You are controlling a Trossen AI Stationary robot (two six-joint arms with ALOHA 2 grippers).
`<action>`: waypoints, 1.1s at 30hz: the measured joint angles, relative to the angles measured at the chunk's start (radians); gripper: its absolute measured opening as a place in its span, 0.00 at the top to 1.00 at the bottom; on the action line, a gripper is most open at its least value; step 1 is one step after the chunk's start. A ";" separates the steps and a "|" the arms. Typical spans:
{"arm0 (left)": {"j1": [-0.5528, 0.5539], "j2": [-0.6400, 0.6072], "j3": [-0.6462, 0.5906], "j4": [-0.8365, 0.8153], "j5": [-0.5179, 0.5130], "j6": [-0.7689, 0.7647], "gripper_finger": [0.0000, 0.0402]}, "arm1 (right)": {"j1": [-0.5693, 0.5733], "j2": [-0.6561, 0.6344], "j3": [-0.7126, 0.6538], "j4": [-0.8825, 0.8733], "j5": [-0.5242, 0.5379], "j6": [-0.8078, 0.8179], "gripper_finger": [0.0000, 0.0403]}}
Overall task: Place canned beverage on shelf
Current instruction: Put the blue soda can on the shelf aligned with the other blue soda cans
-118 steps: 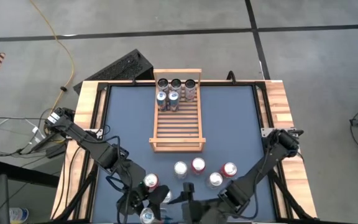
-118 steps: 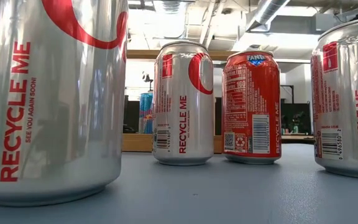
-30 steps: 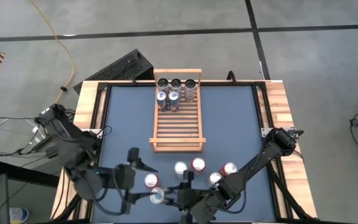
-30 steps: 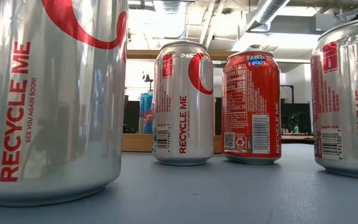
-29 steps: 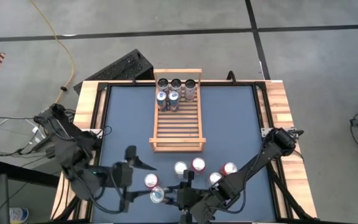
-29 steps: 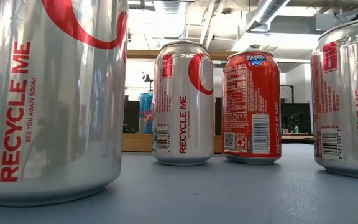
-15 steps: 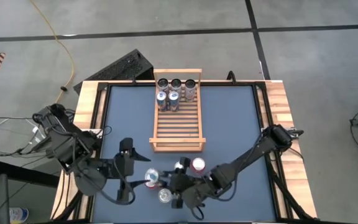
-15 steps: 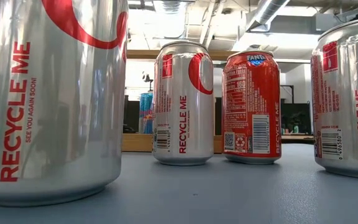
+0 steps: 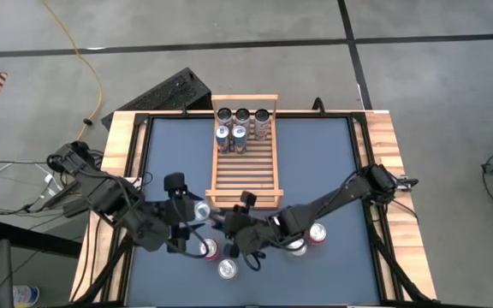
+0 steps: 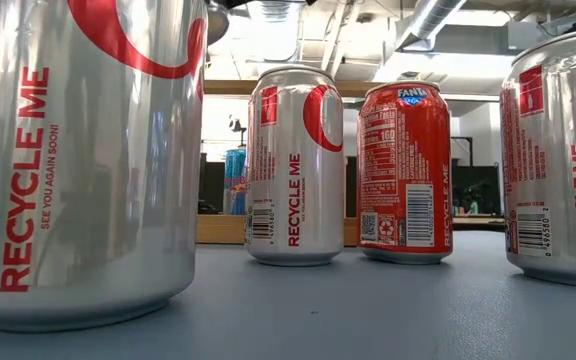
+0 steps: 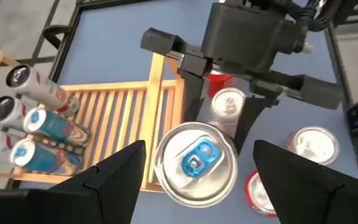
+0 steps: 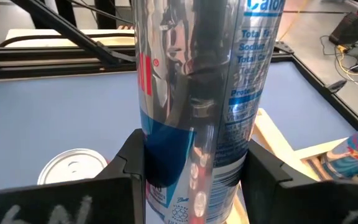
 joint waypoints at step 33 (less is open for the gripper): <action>0.105 0.000 -0.032 0.023 0.247 0.141 0.29 | 0.002 -0.001 0.000 -0.008 -0.012 -0.037 0.62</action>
